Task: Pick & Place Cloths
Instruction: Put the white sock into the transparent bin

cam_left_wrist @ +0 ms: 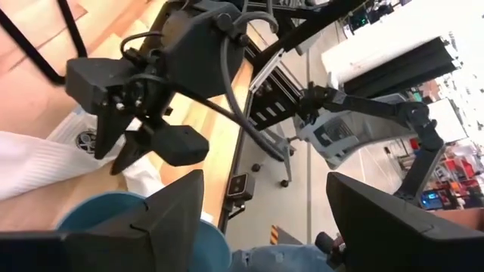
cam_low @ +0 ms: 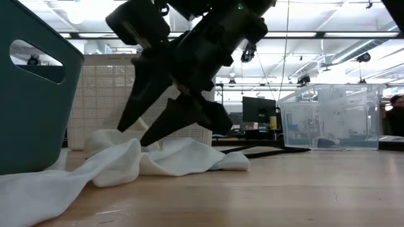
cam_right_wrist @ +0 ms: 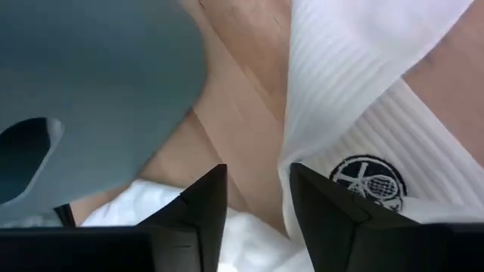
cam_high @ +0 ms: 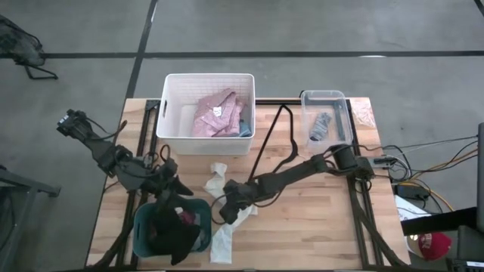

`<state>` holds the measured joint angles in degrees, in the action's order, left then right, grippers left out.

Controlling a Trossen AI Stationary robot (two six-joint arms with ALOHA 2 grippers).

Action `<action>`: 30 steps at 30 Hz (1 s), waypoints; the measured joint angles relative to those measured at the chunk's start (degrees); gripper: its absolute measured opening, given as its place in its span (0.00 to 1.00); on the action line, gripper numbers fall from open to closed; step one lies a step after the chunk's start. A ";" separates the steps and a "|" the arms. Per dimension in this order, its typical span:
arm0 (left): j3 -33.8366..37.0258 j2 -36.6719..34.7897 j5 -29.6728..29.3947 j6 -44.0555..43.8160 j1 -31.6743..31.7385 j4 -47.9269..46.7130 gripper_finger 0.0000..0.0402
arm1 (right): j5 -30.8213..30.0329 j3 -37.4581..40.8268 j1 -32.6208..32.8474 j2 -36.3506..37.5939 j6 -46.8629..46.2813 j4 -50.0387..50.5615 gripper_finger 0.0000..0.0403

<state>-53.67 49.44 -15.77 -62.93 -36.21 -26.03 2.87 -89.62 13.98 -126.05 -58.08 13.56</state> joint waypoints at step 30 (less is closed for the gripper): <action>0.07 1.95 -2.09 2.62 0.19 1.08 0.71 | 0.23 -5.77 -1.78 -4.34 -3.70 9.58 0.25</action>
<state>-53.60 51.38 -17.86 -60.31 -36.02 -24.95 3.11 -95.39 12.19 -130.39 -61.78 23.14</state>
